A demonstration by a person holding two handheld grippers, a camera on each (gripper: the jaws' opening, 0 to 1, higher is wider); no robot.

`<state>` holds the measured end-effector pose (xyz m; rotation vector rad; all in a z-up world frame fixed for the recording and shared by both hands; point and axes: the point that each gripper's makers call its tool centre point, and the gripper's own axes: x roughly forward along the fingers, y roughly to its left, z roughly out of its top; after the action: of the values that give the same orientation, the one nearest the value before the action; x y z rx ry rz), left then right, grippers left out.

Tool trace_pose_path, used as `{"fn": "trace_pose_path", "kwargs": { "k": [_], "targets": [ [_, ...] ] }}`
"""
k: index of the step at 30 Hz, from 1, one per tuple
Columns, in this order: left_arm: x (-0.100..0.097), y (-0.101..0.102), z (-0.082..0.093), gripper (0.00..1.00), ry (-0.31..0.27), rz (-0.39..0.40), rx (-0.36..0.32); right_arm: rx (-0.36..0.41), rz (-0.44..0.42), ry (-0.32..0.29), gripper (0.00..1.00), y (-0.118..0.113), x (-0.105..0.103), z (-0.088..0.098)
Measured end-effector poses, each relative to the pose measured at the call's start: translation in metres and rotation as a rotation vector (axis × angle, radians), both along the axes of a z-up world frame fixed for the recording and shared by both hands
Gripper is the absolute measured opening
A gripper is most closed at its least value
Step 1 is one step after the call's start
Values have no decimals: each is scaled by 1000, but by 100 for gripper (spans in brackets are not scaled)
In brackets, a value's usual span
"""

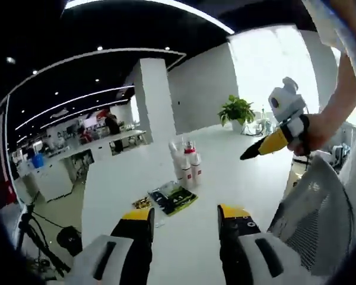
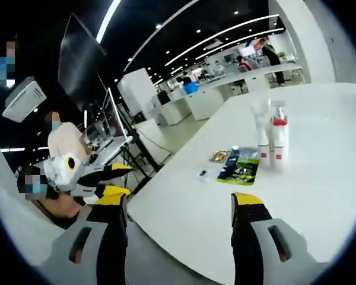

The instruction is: Arrange the skincare products in the storage area until every visible bottle or jar stands upright without overlapping.

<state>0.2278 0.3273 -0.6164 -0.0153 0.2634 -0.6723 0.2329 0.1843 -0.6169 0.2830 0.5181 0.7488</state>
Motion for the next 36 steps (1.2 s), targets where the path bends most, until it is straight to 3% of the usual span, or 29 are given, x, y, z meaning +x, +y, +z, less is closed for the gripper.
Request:
{"fn": "trace_pose_path", "kwargs": {
  "k": [1,3,5,7,9,10,14,15,17,20,24,27,32,34,36],
  "targets": [
    [0,-1,1,63,28,9,-45,3,-4,0,77,-1,0,1],
    [-1,-8,8,81,31,-11,-149,24,-34,3,84,-6,-1,4],
    [-3,-11,10,91,72,-29,-228,31,-59,2,89,-8,-4,7],
    [0,-11,16,100,69,-47,-284,44,-69,-5,90,-13,-6,6],
    [1,-7,23,100,102,-46,-374,41,-85,3,91,-14,-9,3],
    [6,2,25,100,98,-7,-405,39,-86,3,90,-14,-10,3],
    [13,14,31,100,82,23,-483,-52,-92,-89,89,-22,-9,4],
    [15,18,31,100,48,31,-468,-57,-106,-97,88,-24,-8,4],
    [19,25,30,100,34,63,-452,-41,-124,-122,89,-26,-6,6],
    [18,25,20,100,109,85,-458,-48,-175,-151,96,-36,-1,5],
    [16,18,20,100,116,90,-445,-23,-208,-161,99,-41,6,9],
    [20,21,25,100,16,114,-332,-23,-222,-181,99,-44,11,9],
    [11,16,11,100,8,53,-147,-80,-214,-259,99,-36,12,9],
    [8,16,7,100,-37,47,-76,-157,-174,-287,99,-32,9,2],
    [7,16,6,100,-80,42,-43,-155,-143,-305,99,-21,5,3]
  ]
}}
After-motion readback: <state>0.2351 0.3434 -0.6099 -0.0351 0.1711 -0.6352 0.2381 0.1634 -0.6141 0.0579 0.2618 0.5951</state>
